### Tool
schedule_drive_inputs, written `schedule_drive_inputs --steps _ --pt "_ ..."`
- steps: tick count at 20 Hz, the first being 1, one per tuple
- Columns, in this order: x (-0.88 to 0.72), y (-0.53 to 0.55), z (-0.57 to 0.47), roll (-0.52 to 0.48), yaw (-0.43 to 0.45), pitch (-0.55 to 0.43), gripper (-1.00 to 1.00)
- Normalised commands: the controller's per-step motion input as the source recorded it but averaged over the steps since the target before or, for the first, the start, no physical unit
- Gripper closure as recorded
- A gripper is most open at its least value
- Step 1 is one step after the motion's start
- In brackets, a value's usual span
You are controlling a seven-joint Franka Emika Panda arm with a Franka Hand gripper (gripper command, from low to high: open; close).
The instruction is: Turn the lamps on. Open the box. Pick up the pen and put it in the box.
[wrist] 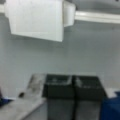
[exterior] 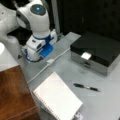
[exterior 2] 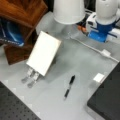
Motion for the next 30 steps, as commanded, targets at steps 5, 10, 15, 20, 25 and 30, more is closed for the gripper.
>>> schedule_drive_inputs --steps 5,10,15,20,25,30 --pt "-0.66 -0.13 -0.59 -0.026 0.063 -0.445 1.00" --pt "-0.75 -0.05 -0.51 -0.026 0.051 -0.509 1.00" --pt "-0.80 0.00 -0.45 -0.041 0.051 -0.557 1.00" --pt "-0.80 0.03 -0.45 -0.075 0.040 -0.594 1.00" --pt "-0.87 0.04 -0.47 -0.085 0.028 -0.555 1.00" --pt "-0.94 0.04 -0.43 -0.079 0.008 -0.502 1.00"
